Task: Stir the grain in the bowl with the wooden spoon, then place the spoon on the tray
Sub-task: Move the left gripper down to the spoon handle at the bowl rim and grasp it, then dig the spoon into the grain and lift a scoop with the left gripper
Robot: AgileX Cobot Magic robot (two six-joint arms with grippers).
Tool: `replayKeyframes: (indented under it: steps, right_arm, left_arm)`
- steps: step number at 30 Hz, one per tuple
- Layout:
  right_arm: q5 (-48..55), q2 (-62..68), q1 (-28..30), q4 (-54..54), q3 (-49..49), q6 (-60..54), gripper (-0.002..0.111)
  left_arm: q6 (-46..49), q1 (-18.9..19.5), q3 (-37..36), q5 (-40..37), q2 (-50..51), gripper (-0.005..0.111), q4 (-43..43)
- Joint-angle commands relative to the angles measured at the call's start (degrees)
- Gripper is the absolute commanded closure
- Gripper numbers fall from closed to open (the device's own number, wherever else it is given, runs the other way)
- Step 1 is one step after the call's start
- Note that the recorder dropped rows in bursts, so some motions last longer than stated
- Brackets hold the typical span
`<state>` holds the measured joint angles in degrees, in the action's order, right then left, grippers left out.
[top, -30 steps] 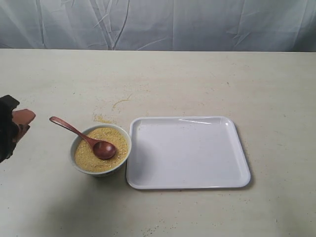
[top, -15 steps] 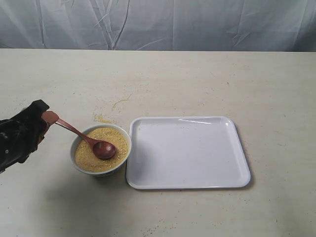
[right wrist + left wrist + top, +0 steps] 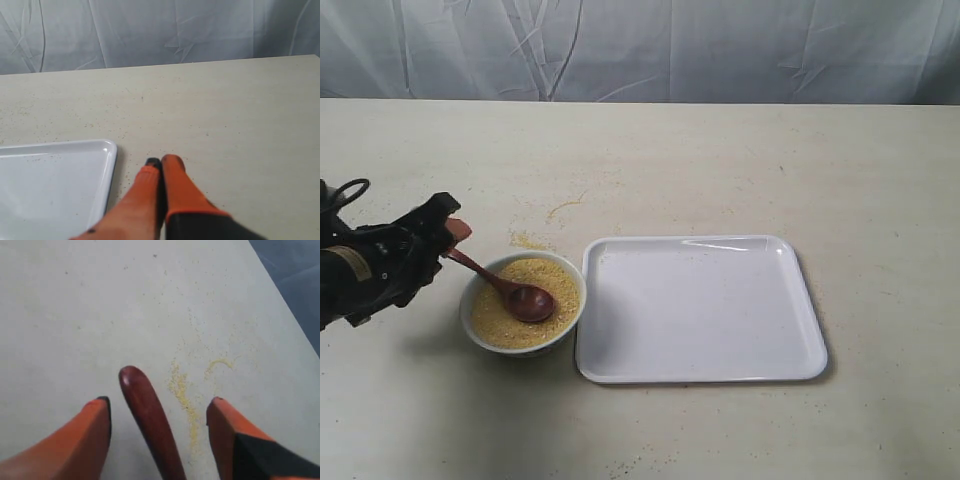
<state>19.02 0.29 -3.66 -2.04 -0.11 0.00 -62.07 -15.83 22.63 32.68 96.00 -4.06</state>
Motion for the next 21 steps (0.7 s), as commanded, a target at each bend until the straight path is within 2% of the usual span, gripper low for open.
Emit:
replayKeyframes:
  steps: [1, 7, 12, 17, 19, 21]
  right_arm:
    - [-0.42, -0.29, 0.21, 0.02, 0.11, 0.0, 0.107]
    - [-0.42, -0.29, 0.21, 0.02, 0.11, 0.0, 0.107]
    - [-0.41, -0.29, 0.21, 0.18, 0.11, 0.0, 0.107]
    - [-0.41, -0.29, 0.21, 0.18, 0.11, 0.0, 0.107]
    - [-0.58, -0.29, 0.21, 0.15, 0.11, 0.0, 0.107]
    - [-0.58, -0.29, 0.21, 0.15, 0.11, 0.0, 0.107]
  left_arm:
    - [-5.22, 0.27, 1.57, 4.83, 4.97, 0.051, -4.54]
    - [-5.78, 0.27, 2.05, 11.47, 8.88, 0.053, -5.65]
    - [-5.81, 0.27, 2.05, 12.44, 9.86, 0.073, -5.41]
    - [-5.96, 0.27, 2.05, 12.44, 9.86, 0.1, -5.41]
    - [-6.38, 0.27, 2.05, 12.44, 9.86, 0.107, -5.41]
    - [-6.5, 0.27, 2.05, 12.44, 9.86, 0.107, -5.54]
